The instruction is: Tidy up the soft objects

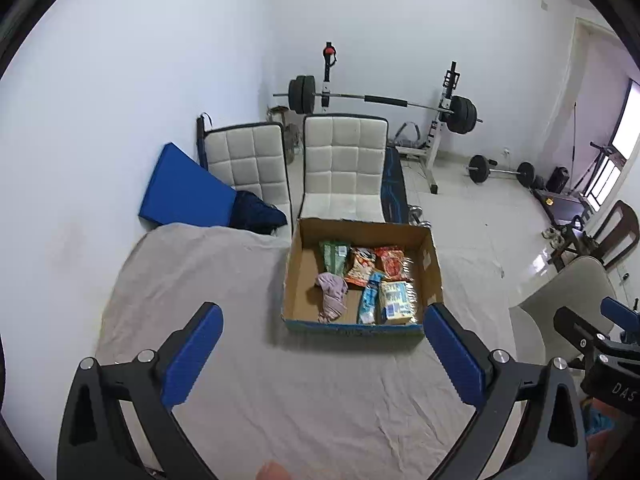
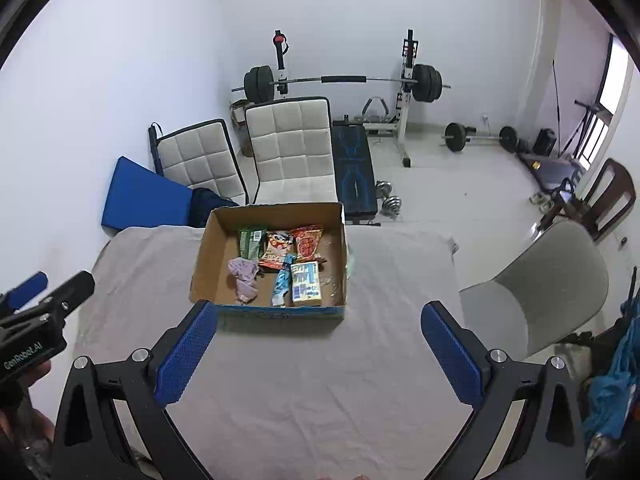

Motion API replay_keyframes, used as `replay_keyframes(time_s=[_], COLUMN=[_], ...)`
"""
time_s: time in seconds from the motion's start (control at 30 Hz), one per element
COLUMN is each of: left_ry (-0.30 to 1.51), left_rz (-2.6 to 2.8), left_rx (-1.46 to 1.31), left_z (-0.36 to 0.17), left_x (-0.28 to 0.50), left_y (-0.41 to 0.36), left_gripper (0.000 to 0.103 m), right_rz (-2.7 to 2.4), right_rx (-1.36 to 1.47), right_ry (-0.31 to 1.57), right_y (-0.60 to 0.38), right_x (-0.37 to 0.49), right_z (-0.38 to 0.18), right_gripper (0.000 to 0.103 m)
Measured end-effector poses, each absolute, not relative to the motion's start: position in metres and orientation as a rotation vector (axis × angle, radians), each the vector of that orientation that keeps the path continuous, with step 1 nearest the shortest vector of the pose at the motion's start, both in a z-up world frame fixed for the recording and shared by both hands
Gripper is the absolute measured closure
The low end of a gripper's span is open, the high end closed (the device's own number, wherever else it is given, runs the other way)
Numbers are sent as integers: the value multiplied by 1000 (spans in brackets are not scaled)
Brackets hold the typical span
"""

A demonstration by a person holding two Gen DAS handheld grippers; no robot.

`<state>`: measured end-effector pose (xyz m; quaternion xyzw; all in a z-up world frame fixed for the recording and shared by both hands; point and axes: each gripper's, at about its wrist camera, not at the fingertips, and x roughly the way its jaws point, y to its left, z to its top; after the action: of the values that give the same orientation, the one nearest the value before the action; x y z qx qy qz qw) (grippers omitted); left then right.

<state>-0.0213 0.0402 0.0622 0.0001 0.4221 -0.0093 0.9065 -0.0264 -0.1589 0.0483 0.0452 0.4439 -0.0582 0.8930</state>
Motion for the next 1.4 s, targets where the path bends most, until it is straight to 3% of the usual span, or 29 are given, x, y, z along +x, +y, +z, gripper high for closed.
replay_keyframes(time_s=[1.4], left_ry=[895], left_rz=[-18], left_rx=[50], left_z=[51], left_x=[-12], left_y=[39], left_gripper=[0], right_rz=[-132], right_rx=[62], right_ry=[916], right_y=[-157], right_x=[-10], right_z=[33], right_gripper=[0])
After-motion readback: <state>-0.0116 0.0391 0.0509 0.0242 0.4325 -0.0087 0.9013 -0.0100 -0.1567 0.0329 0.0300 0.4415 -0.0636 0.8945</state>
